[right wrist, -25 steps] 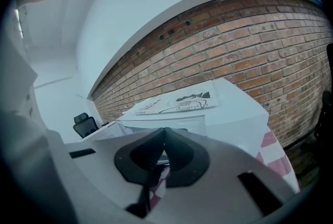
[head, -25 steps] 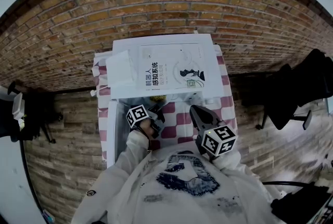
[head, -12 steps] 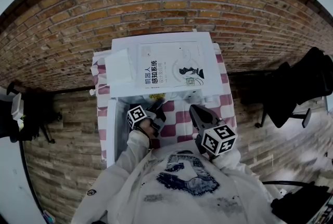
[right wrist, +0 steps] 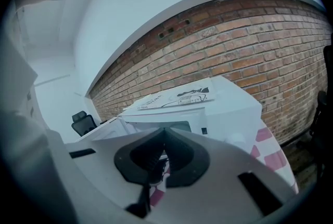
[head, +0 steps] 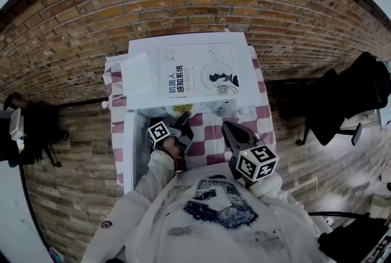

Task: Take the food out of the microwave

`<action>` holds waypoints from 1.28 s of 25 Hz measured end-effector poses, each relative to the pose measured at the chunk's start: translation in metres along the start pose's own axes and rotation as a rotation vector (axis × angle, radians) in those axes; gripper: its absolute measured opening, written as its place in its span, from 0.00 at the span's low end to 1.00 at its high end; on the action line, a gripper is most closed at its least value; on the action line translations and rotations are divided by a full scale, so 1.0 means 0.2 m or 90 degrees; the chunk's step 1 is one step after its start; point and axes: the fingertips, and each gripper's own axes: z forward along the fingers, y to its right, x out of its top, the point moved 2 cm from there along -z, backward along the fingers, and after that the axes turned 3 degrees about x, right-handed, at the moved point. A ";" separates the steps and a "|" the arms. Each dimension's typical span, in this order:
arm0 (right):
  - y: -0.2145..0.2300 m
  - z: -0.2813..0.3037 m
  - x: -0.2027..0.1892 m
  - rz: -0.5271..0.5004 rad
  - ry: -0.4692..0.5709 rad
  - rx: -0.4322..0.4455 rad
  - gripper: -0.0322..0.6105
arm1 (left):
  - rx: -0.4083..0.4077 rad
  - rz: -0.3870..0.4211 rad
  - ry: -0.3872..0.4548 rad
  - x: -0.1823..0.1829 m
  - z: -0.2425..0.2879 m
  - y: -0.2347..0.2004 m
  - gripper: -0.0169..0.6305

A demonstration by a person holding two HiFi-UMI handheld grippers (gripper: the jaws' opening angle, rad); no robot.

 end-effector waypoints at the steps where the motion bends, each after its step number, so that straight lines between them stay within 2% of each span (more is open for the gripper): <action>1: 0.00 -0.01 0.00 0.000 0.001 -0.001 0.07 | -0.001 -0.003 -0.003 -0.01 0.00 0.00 0.06; 10: -0.01 -0.07 -0.03 0.007 0.013 0.010 0.07 | -0.012 -0.012 -0.009 -0.14 -0.05 0.05 0.06; 17: -0.06 -0.13 -0.08 0.007 0.004 0.043 0.07 | -0.019 -0.018 0.014 -0.24 -0.15 0.08 0.06; 20: -0.05 -0.19 -0.10 0.007 0.000 0.052 0.07 | -0.037 -0.011 0.021 -0.31 -0.19 0.11 0.06; 27: -0.03 -0.39 -0.13 0.003 -0.001 0.077 0.07 | -0.026 -0.016 0.051 -0.53 -0.28 0.14 0.06; 32: -0.01 -0.55 -0.19 0.000 -0.002 0.092 0.07 | -0.081 -0.014 0.073 -0.72 -0.35 0.29 0.06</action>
